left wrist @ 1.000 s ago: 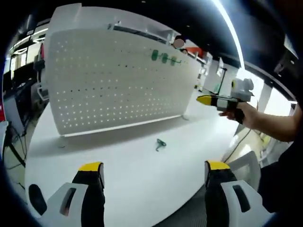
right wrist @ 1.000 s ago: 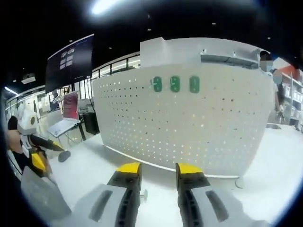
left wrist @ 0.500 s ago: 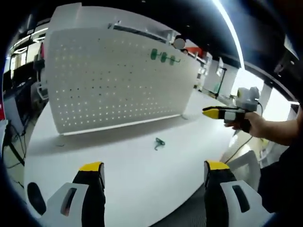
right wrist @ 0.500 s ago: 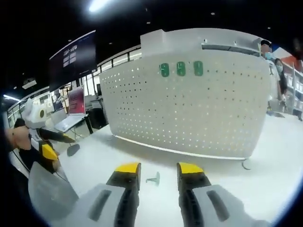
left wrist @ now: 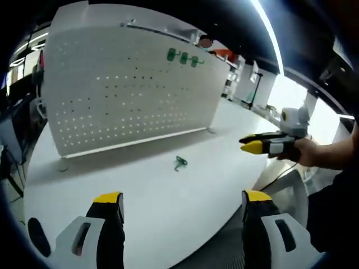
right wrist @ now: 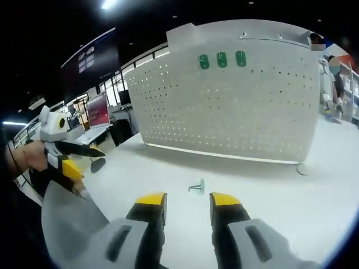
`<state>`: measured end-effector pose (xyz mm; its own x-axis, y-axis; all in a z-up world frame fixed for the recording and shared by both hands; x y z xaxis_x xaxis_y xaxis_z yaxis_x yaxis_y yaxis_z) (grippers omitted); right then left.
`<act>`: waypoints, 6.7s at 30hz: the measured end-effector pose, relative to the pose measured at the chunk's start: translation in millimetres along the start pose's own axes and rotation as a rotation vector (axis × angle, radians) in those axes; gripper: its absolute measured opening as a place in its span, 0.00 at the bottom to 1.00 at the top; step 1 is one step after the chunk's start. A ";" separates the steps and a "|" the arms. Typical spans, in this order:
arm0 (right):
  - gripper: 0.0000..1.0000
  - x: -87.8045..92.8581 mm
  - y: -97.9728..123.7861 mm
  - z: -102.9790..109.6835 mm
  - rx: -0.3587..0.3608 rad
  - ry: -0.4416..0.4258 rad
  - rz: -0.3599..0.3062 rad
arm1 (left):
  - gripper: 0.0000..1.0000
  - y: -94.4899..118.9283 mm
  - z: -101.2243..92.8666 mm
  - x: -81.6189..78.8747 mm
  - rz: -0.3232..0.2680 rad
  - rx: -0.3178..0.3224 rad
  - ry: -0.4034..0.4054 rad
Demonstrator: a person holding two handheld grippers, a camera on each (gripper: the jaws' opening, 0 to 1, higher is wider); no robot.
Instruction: Insert the hook assembly into the mounting plate slot until the hook locks in place.
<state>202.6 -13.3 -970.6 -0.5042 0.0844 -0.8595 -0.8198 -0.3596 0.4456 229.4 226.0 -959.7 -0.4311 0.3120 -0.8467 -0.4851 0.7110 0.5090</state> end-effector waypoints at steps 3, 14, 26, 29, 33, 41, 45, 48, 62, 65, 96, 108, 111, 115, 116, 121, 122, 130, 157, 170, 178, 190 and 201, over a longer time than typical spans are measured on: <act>0.28 5.7 4.8 4.5 -0.007 0.006 0.014 | 0.87 -5.8 -0.6 1.5 0.012 0.012 -0.010; 0.27 11.1 12.0 -1.8 0.019 -0.040 0.027 | 0.86 -39.5 -18.6 -2.2 0.043 0.111 -0.065; 0.27 17.3 15.0 -18.5 0.058 -0.086 0.035 | 0.84 -97.1 -15.6 -13.5 0.070 0.207 -0.175; 0.27 16.5 14.1 -20.3 0.061 -0.109 0.039 | 0.83 -112.7 -17.0 -19.1 0.071 0.235 -0.193; 0.27 16.0 12.2 -21.8 0.068 -0.116 0.038 | 0.82 -134.0 -22.7 -22.9 0.091 0.288 -0.209; 0.27 16.0 12.0 -28.9 0.077 -0.130 0.048 | 0.80 -165.8 -20.3 -17.8 0.138 0.349 -0.268; 0.27 16.1 10.6 -34.2 0.085 -0.148 0.052 | 0.77 -181.8 -13.5 -15.1 0.162 0.353 -0.281; 0.26 16.7 9.4 -35.1 0.090 -0.153 0.057 | 0.75 -191.7 -12.5 -15.5 0.166 0.363 -0.284; 0.25 28.8 3.4 -39.6 0.096 -0.210 0.079 | 0.57 -236.8 -10.5 -21.0 0.170 0.427 -0.427; 0.25 30.9 2.2 -42.4 0.100 -0.231 0.080 | 0.51 -242.4 -11.7 -18.8 0.185 0.450 -0.477; 0.23 37.9 1.2 -56.5 0.138 -0.360 0.052 | 0.06 -264.2 0.1 -8.4 0.392 0.565 -1.003; 0.22 38.6 1.5 -56.7 0.140 -0.376 0.054 | 0.01 -261.8 13.6 -12.9 0.438 0.516 -0.851; 0.22 37.9 1.9 -57.6 0.142 -0.381 0.051 | 0.01 -261.3 17.6 -11.6 0.448 0.508 -0.825; 0.22 35.5 2.1 -58.6 0.142 -0.382 0.045 | 0.01 -256.4 20.9 -12.2 0.452 0.497 -0.826; 0.22 34.1 2.1 -58.4 0.142 -0.381 0.044 | 0.01 -254.3 21.6 -13.8 0.450 0.491 -0.810; 0.22 28.1 1.0 -57.1 0.137 -0.369 0.037 | 0.01 -245.4 22.6 -26.3 0.404 0.454 -0.703; 0.22 27.0 0.6 -56.4 0.136 -0.354 0.039 | 0.01 -245.1 23.9 -27.8 0.397 0.455 -0.685; 0.22 10.4 -2.5 -47.8 0.105 -0.323 0.017 | 0.01 -224.4 24.6 -48.6 0.337 0.412 -0.545; 0.21 -36.2 -25.8 37.0 -0.137 -0.363 -0.066 | 0.01 -98.1 -8.0 -77.8 0.010 0.251 -0.071; 0.17 -54.5 -38.5 78.9 -0.269 -0.414 -0.059 | 0.01 -63.2 -19.6 -77.5 -0.114 0.165 0.071; 0.15 -62.5 -43.9 91.9 -0.311 -0.459 -0.061 | 0.01 -48.3 -19.8 -79.7 -0.165 0.133 0.099; 0.11 -70.1 -43.2 103.0 -0.347 -0.523 -0.077 | 0.01 -32.9 -20.4 -89.6 -0.257 0.119 0.171; 0.04 -74.2 -40.3 114.4 -0.387 -0.579 -0.072 | 0.01 -24.4 -22.2 -90.7 -0.274 0.112 0.162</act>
<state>242.0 101.3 -896.1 -0.6037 0.5637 -0.5637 -0.7555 -0.6302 0.1789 263.5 166.3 -891.9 -0.4159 0.0020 -0.9094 -0.5167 0.8224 0.2381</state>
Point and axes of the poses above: the point that each gripper's makers call its tool centre point, and the gripper's own axes: y roughly backward along the fingers, z roughly to its left, x roughly out of its underside, the point moved 4 cm from there along y, roughly backward along the fingers, and after that the axes turned 6 degrees about -y, right-handed, at the moved point
